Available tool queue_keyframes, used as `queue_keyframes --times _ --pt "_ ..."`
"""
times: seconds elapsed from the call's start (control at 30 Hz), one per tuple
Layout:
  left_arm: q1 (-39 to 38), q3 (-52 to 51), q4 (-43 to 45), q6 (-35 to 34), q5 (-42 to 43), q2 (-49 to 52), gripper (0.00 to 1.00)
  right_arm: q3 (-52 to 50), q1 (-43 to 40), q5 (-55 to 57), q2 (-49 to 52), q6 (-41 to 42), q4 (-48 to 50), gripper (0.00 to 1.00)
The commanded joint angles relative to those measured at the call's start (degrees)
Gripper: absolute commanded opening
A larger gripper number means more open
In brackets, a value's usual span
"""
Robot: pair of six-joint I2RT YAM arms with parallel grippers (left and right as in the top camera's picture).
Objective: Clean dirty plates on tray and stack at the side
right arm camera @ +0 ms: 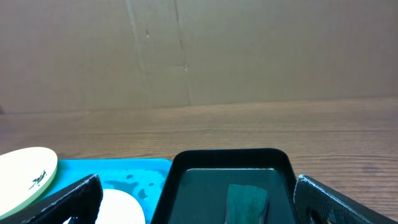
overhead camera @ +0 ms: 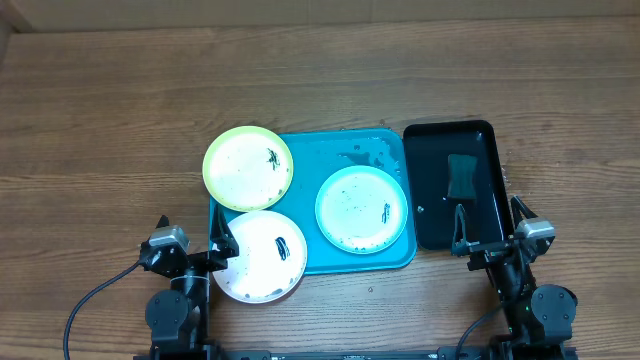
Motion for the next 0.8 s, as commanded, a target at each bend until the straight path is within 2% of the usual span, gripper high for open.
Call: queue_keyframes --times 0.0,0.77 --pt "0.1 -0.2 0.1 1.3 -0.1 -0.4 1.00 -0.6 -0.1 0.3 -0.5 -0.2 0.3 1.00" --pt "0.1 -0.2 0.1 -0.3 0.3 -0.4 1.00 -0.6 -0.1 2.6 -0.4 -0.2 0.1 1.00"
